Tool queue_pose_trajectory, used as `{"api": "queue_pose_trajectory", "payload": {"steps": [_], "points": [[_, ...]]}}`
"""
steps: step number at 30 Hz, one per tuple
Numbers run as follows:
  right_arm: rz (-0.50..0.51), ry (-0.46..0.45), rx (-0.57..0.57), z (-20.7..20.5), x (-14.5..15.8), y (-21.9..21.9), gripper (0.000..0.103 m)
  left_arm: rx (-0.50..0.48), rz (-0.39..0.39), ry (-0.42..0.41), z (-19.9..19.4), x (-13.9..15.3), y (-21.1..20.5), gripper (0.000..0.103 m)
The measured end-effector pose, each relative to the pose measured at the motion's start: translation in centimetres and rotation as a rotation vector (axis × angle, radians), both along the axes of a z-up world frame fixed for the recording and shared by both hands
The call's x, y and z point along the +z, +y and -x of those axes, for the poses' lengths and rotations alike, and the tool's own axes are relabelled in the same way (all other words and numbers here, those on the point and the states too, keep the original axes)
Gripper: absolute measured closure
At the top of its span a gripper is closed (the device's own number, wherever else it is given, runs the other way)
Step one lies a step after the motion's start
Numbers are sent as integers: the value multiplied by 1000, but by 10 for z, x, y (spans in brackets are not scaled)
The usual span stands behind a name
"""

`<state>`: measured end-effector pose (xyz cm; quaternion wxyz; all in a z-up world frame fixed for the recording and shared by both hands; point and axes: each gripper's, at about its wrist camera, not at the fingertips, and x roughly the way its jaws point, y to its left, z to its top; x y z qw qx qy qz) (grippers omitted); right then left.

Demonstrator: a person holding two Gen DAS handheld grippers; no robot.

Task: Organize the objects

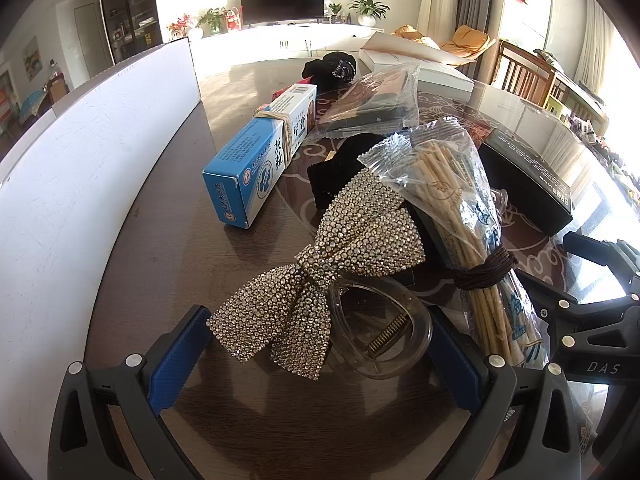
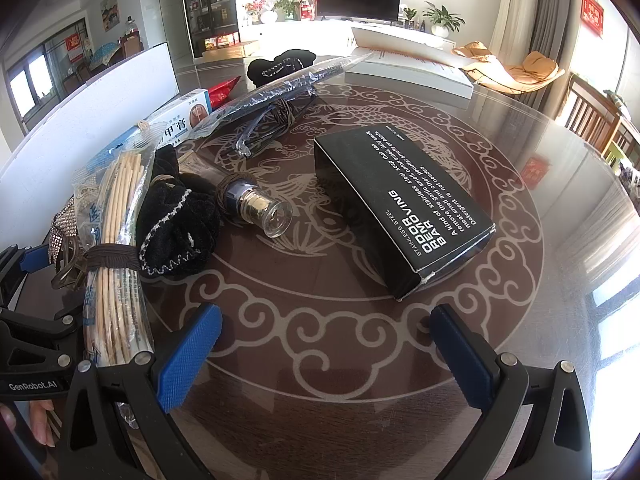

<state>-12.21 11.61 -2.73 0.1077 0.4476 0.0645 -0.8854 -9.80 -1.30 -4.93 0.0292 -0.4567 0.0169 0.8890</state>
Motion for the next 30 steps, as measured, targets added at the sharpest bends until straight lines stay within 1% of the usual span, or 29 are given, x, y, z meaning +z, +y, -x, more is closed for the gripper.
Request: {"api": "queue_pose_trajectory", "payload": {"steps": [30], "points": [[0, 0, 0, 0, 0, 0, 0, 2, 0, 0, 0, 0, 0, 0]]}}
